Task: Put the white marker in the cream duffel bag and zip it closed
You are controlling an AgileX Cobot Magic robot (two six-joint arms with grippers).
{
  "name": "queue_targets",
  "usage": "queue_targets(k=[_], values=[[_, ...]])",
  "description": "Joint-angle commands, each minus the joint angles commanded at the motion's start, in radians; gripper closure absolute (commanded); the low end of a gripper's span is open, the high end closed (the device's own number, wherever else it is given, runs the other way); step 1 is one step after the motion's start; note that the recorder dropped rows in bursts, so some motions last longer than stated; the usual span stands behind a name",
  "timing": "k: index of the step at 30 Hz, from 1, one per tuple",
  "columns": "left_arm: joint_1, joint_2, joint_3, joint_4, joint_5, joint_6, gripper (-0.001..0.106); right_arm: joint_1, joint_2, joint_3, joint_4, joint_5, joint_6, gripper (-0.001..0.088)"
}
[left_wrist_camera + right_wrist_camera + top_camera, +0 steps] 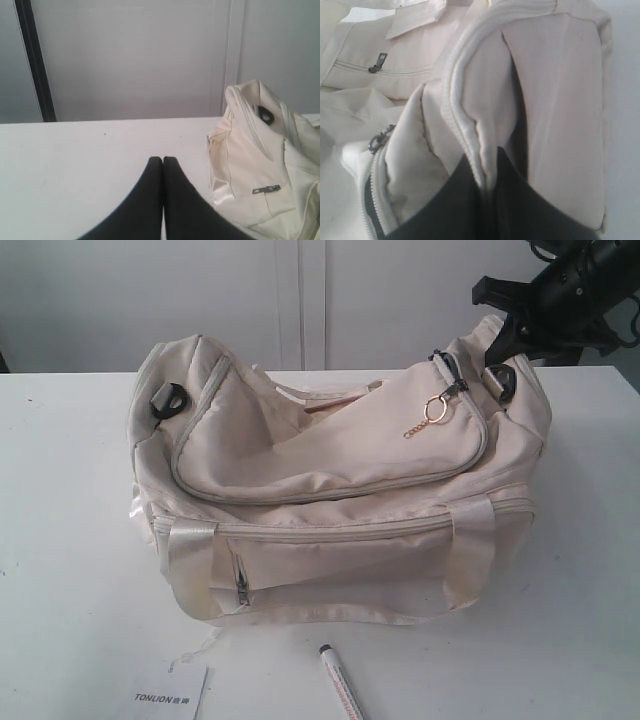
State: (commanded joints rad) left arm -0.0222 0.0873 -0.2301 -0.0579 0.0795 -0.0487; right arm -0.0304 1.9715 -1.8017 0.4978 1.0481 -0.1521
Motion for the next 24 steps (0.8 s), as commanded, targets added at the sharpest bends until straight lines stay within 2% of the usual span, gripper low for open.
queue_targets(k=[12,24], values=[[0.000,0.309,-0.274,0.002,0.188,0.006,0.105,0.000,0.000,0.000,0.000,0.000,0.000,0.0868],[0.000,0.579,-0.525,-0.013,0.384,0.165,0.105,0.000,0.000,0.000,0.000,0.000,0.000,0.0868]])
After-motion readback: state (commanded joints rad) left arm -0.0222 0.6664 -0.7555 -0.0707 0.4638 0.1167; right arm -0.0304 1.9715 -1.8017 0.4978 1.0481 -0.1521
